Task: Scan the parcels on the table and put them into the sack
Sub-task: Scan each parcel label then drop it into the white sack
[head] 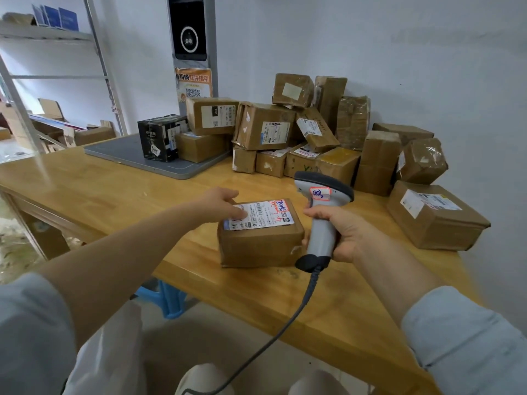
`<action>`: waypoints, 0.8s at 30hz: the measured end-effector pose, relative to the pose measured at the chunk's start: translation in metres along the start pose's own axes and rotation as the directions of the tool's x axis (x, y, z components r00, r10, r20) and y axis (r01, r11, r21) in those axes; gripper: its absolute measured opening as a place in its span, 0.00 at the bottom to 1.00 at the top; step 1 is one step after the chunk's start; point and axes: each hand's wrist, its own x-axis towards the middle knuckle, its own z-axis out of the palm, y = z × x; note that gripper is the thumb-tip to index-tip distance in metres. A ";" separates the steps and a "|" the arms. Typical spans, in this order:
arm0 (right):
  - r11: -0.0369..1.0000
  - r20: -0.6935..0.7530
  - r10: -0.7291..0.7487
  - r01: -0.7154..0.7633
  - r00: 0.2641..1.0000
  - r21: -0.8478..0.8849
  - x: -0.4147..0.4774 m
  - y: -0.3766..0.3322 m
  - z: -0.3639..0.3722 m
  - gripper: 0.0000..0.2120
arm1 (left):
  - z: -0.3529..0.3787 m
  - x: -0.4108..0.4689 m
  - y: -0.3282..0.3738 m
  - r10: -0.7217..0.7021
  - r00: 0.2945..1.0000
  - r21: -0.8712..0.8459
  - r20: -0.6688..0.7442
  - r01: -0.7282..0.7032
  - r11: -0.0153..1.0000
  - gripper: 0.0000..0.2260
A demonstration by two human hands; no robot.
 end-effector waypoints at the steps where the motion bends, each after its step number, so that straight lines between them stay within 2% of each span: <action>1: 1.000 0.020 0.004 -0.004 1.000 0.020 -0.002 0.001 0.001 0.08 | 0.000 0.000 0.000 -0.019 1.000 -0.011 -0.001 0.019 1.000 0.28; 4: 0.995 0.053 -0.046 0.041 0.998 0.087 -0.001 0.001 0.005 0.09 | -0.004 -0.002 -0.004 -0.065 0.998 -0.021 -0.019 0.065 0.998 0.19; 7: 0.981 0.052 -0.091 0.081 0.994 0.177 0.004 0.000 0.007 0.11 | -0.008 -0.004 -0.013 -0.120 0.992 -0.030 -0.044 0.118 0.993 0.14; 10: 0.995 0.057 -0.053 0.048 0.997 0.091 0.008 0.002 0.006 0.19 | -0.009 -0.005 -0.020 -0.193 0.980 -0.128 -0.036 0.187 0.974 0.14; 13: 0.999 0.083 -0.005 0.002 0.997 0.032 0.011 0.009 0.008 0.22 | -0.011 -0.008 -0.023 -0.240 0.971 -0.184 -0.007 0.234 0.955 0.19; 16: 1.000 0.121 0.003 -0.006 0.993 0.020 0.012 0.014 0.013 0.20 | -0.014 -0.009 -0.020 -0.198 0.980 -0.178 0.023 0.199 0.964 0.22; 20: 0.999 0.114 -0.032 0.032 0.993 -0.002 0.016 0.011 0.020 0.14 | -0.016 -0.018 -0.007 -0.119 0.990 -0.034 0.074 0.122 0.992 0.27; 22: 0.996 0.088 -0.068 0.072 0.994 -0.044 0.018 0.006 0.022 0.13 | -0.013 -0.020 -0.001 -0.100 0.994 0.035 0.035 0.098 0.995 0.33; 24: 0.992 0.066 -0.087 0.092 0.994 -0.081 0.019 0.002 0.022 0.13 | -0.004 -0.025 0.011 -0.093 0.994 0.146 0.058 0.084 0.986 0.44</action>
